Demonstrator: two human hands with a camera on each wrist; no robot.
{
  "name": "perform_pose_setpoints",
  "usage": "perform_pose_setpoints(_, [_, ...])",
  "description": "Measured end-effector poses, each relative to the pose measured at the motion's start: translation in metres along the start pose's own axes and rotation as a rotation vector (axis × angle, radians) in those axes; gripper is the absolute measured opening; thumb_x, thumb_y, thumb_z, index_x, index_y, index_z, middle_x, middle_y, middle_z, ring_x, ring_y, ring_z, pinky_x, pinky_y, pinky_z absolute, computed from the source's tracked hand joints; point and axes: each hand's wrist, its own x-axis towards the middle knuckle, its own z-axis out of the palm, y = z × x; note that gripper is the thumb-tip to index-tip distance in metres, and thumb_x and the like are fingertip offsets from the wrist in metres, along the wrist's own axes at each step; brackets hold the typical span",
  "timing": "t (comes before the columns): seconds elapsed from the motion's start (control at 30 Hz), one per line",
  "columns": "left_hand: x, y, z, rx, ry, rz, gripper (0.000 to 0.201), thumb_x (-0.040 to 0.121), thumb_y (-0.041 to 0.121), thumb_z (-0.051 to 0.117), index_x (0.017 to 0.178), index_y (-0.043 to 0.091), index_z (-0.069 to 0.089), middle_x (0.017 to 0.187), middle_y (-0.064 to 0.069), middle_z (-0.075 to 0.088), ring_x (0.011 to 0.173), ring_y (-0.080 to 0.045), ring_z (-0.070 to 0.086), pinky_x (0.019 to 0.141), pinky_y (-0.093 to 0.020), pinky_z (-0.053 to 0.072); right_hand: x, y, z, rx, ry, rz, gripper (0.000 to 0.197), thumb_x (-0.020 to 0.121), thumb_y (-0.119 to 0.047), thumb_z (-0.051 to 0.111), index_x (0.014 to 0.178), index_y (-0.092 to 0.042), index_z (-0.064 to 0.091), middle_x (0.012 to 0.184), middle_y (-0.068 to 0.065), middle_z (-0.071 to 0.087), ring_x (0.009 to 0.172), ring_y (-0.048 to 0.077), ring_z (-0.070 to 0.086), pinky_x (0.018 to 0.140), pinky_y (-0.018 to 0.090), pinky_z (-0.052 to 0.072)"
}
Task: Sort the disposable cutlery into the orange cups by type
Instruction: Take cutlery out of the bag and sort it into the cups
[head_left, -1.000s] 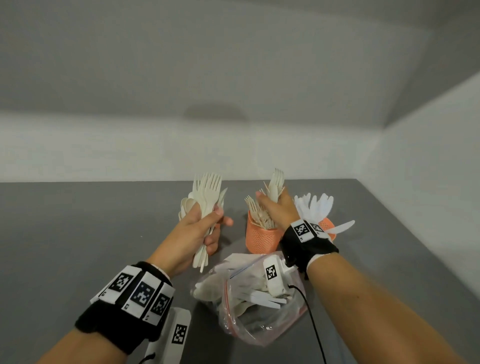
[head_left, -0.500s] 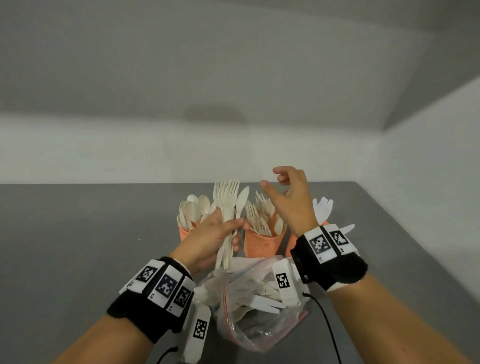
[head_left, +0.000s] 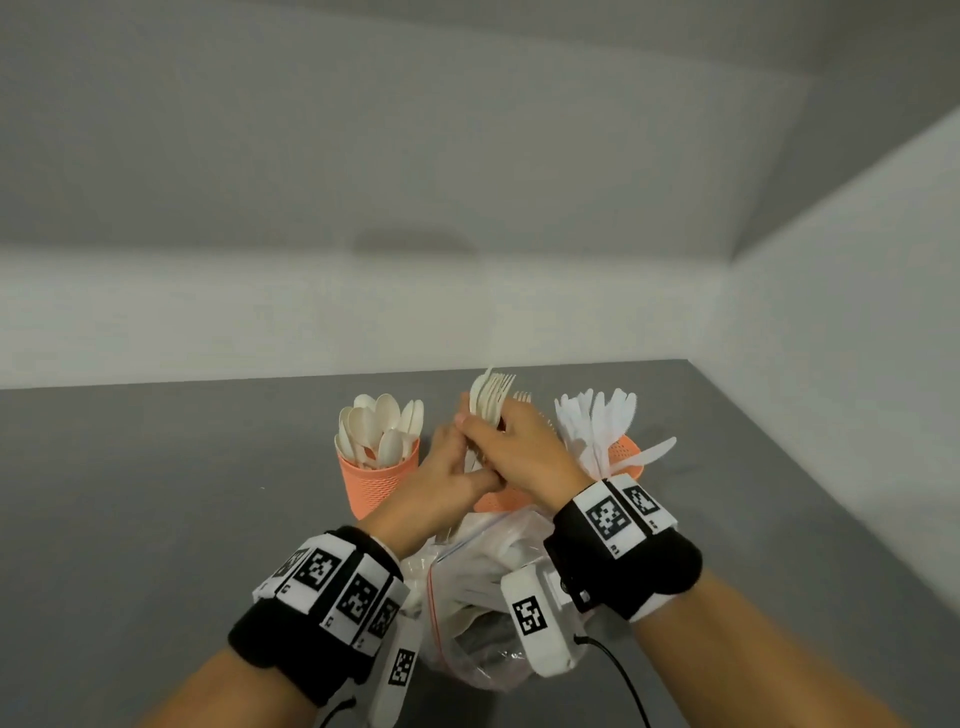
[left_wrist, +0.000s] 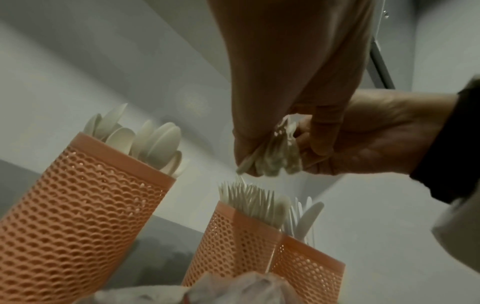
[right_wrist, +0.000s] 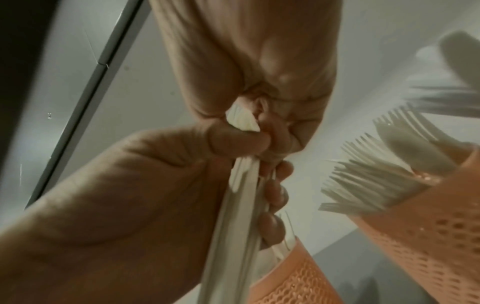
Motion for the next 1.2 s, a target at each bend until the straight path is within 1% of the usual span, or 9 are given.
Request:
perform_pose_setpoints(0.13, [0.001, 0.005, 0.003, -0.625, -0.016, 0.017, 0.03, 0.078, 0.004, 0.046, 0.101, 0.02, 0.057, 0.092, -0.005, 0.065, 0.083, -0.011, 0.065, 0.071, -0.023, 0.051, -0.005, 0.004, -0.005, 0.152, -0.018, 0.036, 0.015, 0.09, -0.018, 0.049, 0.08, -0.009, 0.058, 0.061, 0.0, 0.051, 0.05, 0.008, 0.043, 0.052, 0.023, 0.034])
perform_pose_setpoints(0.23, [0.003, 0.005, -0.006, -0.858, 0.182, -0.094, 0.018, 0.093, 0.004, 0.038, 0.084, 0.012, 0.051, 0.061, -0.001, 0.046, 0.05, -0.01, 0.048, 0.05, -0.022, 0.042, -0.009, 0.004, -0.015, 0.287, -0.074, 0.064, 0.014, 0.091, -0.017, 0.046, 0.084, -0.011, 0.057, 0.073, 0.007, 0.063, 0.048, 0.007, 0.047, 0.044, 0.019, 0.035])
perform_pose_setpoints(0.37, [0.007, -0.006, -0.015, -0.692, 0.323, -0.148, 0.024, 0.097, 0.003, 0.036, 0.096, 0.014, 0.058, 0.067, 0.001, 0.045, 0.054, -0.007, 0.043, 0.049, -0.017, 0.039, -0.006, -0.012, -0.055, 0.407, 0.047, -0.039, 0.013, 0.093, -0.009, 0.045, 0.085, -0.015, 0.054, 0.082, 0.008, 0.061, 0.07, 0.015, 0.059, 0.061, 0.022, 0.049])
perform_pose_setpoints(0.53, [-0.001, -0.006, -0.021, -0.684, 0.288, -0.058, 0.022, 0.094, -0.007, 0.038, 0.094, 0.009, 0.052, 0.078, -0.006, 0.055, 0.068, -0.016, 0.051, 0.074, -0.026, 0.044, 0.02, -0.012, -0.08, 0.499, 0.278, -0.19, 0.021, 0.094, -0.006, 0.045, 0.092, -0.026, 0.052, 0.099, 0.004, 0.061, 0.092, 0.014, 0.061, 0.089, 0.035, 0.046])
perform_pose_setpoints(0.77, [-0.012, -0.007, -0.039, -0.658, 0.253, 0.007, 0.014, 0.094, -0.002, 0.045, 0.091, 0.01, 0.053, 0.087, -0.008, 0.066, 0.072, -0.012, 0.066, 0.074, -0.024, 0.055, 0.041, 0.03, -0.041, 0.305, 0.057, -0.046, 0.022, 0.09, 0.003, 0.05, 0.102, -0.015, 0.056, 0.091, -0.002, 0.061, 0.099, 0.017, 0.057, 0.086, 0.024, 0.046])
perform_pose_setpoints(0.87, [-0.015, -0.011, -0.046, -0.661, 0.266, 0.002, 0.014, 0.094, -0.001, 0.044, 0.091, 0.01, 0.053, 0.086, -0.009, 0.067, 0.07, -0.012, 0.068, 0.066, -0.02, 0.056, 0.047, 0.041, -0.041, 0.278, 0.098, 0.006, 0.026, 0.084, 0.008, 0.054, 0.095, -0.016, 0.056, 0.089, 0.002, 0.061, 0.095, 0.021, 0.058, 0.085, 0.033, 0.046])
perform_pose_setpoints(1.0, [-0.017, -0.014, -0.046, -0.631, 0.258, -0.003, 0.018, 0.095, -0.002, 0.041, 0.098, 0.012, 0.052, 0.087, -0.01, 0.067, 0.066, -0.01, 0.068, 0.065, -0.019, 0.055, 0.052, 0.042, -0.043, 0.177, 0.194, -0.068, 0.05, 0.082, -0.002, 0.064, 0.124, -0.018, 0.042, 0.091, 0.0, 0.052, 0.084, 0.012, 0.053, 0.081, 0.025, 0.047])
perform_pose_setpoints(1.1, [-0.016, -0.014, -0.043, -0.606, 0.233, -0.002, 0.023, 0.096, -0.001, 0.04, 0.106, 0.016, 0.051, 0.087, -0.011, 0.067, 0.068, -0.013, 0.068, 0.071, -0.024, 0.055, 0.052, 0.038, -0.04, 0.043, 0.265, -0.196, 0.03, 0.09, -0.004, 0.052, 0.119, -0.013, 0.051, 0.09, 0.005, 0.056, 0.086, 0.016, 0.055, 0.076, 0.014, 0.043])
perform_pose_setpoints(1.2, [-0.015, -0.012, -0.039, -0.639, 0.206, -0.024, 0.023, 0.097, 0.001, 0.037, 0.109, 0.017, 0.05, 0.086, -0.011, 0.067, 0.064, -0.014, 0.065, 0.067, -0.024, 0.056, 0.049, 0.045, -0.036, -0.306, 0.107, -0.176, 0.028, 0.093, 0.0, 0.041, 0.108, -0.006, 0.064, 0.107, 0.011, 0.066, 0.101, 0.024, 0.06, 0.088, 0.026, 0.046])
